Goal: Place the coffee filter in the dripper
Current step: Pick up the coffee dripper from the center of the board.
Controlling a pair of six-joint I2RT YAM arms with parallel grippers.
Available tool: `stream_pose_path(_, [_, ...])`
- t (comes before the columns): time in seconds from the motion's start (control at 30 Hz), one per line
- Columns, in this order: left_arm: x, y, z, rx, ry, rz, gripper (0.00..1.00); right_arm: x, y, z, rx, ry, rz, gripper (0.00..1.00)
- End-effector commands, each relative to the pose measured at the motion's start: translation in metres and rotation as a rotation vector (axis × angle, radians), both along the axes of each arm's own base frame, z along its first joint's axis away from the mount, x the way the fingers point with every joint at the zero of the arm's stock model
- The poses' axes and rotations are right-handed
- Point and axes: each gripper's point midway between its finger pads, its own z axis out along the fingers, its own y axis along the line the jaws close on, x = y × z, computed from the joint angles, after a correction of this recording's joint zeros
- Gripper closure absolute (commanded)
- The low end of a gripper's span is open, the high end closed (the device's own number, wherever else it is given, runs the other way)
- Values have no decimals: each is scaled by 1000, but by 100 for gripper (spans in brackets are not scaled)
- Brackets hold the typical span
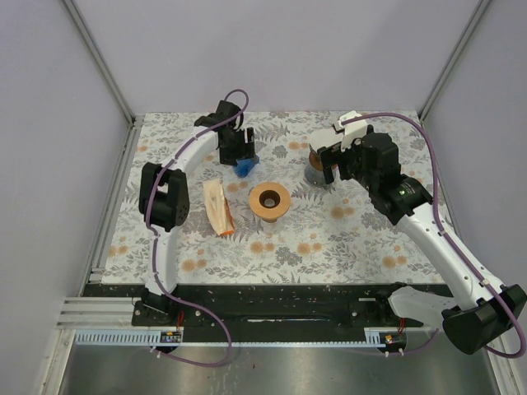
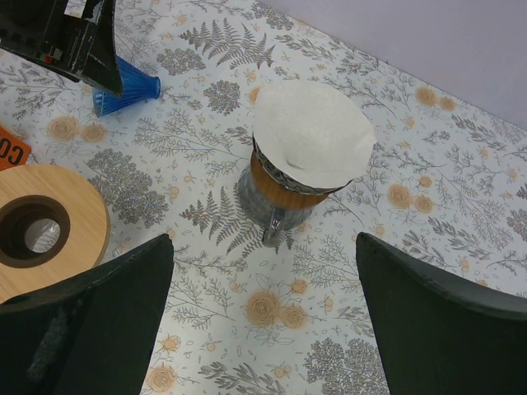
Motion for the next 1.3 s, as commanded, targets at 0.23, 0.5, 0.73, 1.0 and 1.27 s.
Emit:
stream_pose_path(0.23, [33,-13,-4,-50,-76,9,65,3,2,10,6,-41,17,0])
stream_pose_path(0.5, [34,0,2,28,-126,-13,100,3,4,8,6,-35,28,1])
stream_pose_path(0.73, [25,5,49,84,-239,-147,100,5,8,10,20,-27,34,1])
stream_pose_path(1.0, [-27,4,151,362,-557,-508,100,23,7,31,125,22,-59,1])
stream_pose_path(1.27, [-121,9,203,694,-693,-901,100,37,23,104,322,-31,-12,1])
